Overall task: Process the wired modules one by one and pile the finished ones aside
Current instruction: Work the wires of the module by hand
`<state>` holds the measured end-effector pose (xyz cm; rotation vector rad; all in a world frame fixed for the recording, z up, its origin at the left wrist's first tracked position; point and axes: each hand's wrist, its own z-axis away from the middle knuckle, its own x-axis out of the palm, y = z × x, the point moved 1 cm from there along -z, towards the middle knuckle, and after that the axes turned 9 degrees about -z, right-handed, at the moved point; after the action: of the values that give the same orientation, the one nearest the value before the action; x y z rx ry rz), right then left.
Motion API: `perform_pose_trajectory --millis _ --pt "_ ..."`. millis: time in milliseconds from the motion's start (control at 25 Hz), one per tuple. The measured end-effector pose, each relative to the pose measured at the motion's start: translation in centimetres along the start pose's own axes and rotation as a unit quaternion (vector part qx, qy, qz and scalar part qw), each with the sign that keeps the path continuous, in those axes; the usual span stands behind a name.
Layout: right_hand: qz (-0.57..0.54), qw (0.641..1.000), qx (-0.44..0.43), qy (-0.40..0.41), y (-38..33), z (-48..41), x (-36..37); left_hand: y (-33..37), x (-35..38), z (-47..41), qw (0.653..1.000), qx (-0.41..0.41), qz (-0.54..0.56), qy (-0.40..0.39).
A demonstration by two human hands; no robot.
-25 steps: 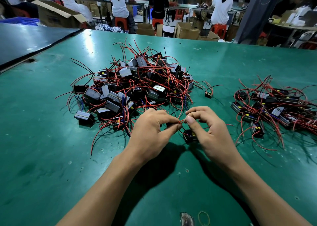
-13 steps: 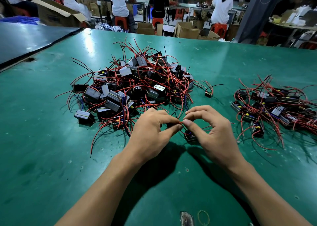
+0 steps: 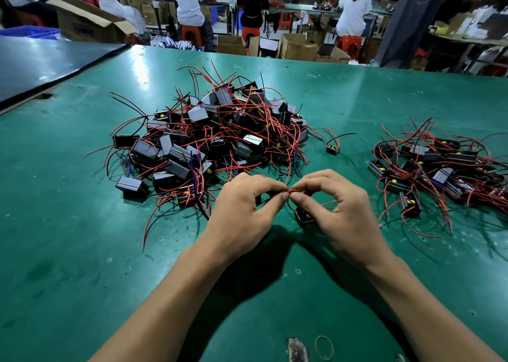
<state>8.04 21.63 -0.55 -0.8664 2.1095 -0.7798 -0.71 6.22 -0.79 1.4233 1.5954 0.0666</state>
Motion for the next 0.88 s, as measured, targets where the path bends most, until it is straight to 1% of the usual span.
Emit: perform_pose_trajectory --millis 80,200,280,600,880 --pt "-0.027 0.999 0.03 -0.006 0.12 0.04 0.04 -0.03 -0.02 0.01 1.0 -0.012 0.01 -0.005" --pt "-0.081 0.992 0.097 0.004 0.27 0.13 0.26 0.01 -0.07 0.03 0.999 -0.031 0.025 -0.013" --pt "-0.108 0.987 0.121 0.004 0.31 0.13 0.44 0.13 -0.16 0.09 0.999 -0.034 0.033 -0.012" --pt "-0.2 0.968 0.15 -0.024 0.23 0.26 0.86 0.48 -0.14 0.03 0.996 -0.056 0.066 -0.03" --pt "-0.222 0.961 0.16 -0.034 0.23 0.21 0.92 0.78 -0.3 0.04 0.995 -0.059 0.068 -0.035"
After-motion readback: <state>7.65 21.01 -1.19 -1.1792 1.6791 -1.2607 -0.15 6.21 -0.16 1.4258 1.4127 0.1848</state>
